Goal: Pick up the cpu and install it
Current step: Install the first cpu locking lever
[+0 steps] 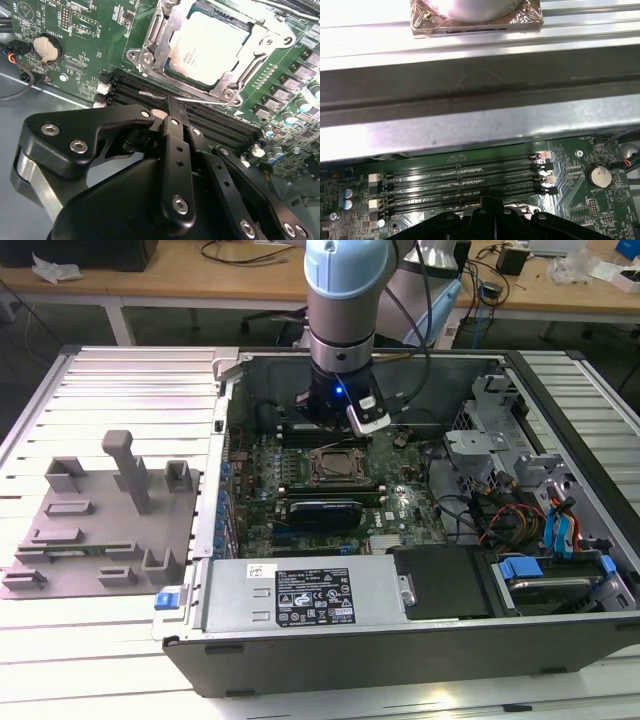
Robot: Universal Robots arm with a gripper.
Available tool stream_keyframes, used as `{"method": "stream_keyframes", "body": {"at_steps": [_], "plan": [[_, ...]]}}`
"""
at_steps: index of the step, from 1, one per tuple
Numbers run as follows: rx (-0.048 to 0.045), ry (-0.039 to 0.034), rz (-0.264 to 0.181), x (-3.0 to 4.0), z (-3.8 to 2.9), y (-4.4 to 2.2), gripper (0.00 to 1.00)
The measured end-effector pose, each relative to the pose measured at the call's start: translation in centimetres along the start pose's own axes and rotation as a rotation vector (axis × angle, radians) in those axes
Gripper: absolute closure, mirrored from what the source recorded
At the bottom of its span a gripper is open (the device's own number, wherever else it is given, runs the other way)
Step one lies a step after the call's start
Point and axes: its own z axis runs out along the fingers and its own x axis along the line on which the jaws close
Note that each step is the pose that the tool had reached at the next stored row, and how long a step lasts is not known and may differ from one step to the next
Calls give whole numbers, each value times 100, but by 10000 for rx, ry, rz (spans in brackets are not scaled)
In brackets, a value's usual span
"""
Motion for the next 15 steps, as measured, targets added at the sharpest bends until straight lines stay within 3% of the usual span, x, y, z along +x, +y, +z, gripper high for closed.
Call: {"method": "stream_keyframes", "body": {"at_steps": [15], "plan": [[329, -113, 327, -13, 131, -19, 89]]}}
